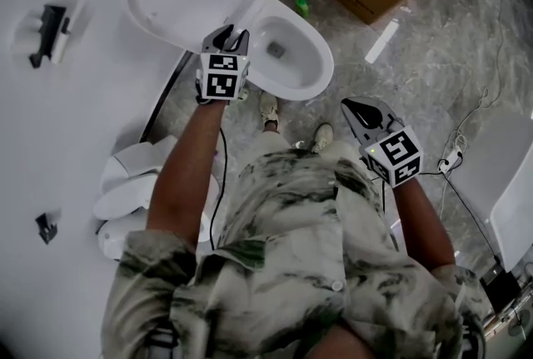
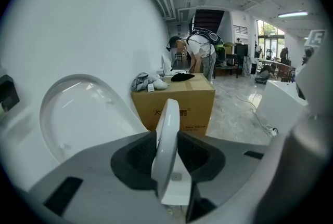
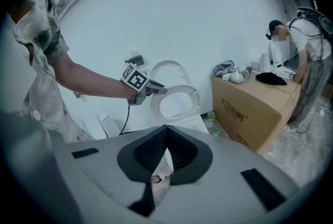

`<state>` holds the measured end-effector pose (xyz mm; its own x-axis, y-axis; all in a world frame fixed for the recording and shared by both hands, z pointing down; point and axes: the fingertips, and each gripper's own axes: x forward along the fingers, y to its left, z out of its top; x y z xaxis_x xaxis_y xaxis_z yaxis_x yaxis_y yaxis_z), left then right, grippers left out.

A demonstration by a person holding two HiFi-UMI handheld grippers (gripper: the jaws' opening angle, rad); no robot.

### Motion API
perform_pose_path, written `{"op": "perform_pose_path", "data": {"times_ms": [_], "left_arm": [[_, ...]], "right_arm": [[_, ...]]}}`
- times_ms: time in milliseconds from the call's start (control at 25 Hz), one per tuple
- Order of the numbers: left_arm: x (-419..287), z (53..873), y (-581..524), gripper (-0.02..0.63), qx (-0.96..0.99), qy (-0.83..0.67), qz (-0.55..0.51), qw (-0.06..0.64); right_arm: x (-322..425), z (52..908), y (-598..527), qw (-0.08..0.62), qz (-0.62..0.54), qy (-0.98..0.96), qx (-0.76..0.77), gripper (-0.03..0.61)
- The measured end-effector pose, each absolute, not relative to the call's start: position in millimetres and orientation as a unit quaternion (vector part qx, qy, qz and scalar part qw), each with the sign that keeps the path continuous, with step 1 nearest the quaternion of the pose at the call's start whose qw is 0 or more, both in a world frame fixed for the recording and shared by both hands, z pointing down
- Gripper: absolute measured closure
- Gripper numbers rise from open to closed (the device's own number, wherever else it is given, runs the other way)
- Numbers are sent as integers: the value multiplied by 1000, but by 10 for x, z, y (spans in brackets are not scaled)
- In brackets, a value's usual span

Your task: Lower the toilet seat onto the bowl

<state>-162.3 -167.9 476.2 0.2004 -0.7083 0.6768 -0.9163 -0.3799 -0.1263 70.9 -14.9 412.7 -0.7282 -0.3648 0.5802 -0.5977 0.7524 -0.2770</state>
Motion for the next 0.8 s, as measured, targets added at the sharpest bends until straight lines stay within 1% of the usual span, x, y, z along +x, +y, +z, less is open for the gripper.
{"op": "perform_pose_path", "data": {"times_ms": [800], "left_arm": [[-1123,5083,-1381,477,755,-526,363,147]], "right_arm": [[1102,4310,-47,253,240,-895,279,555]]}}
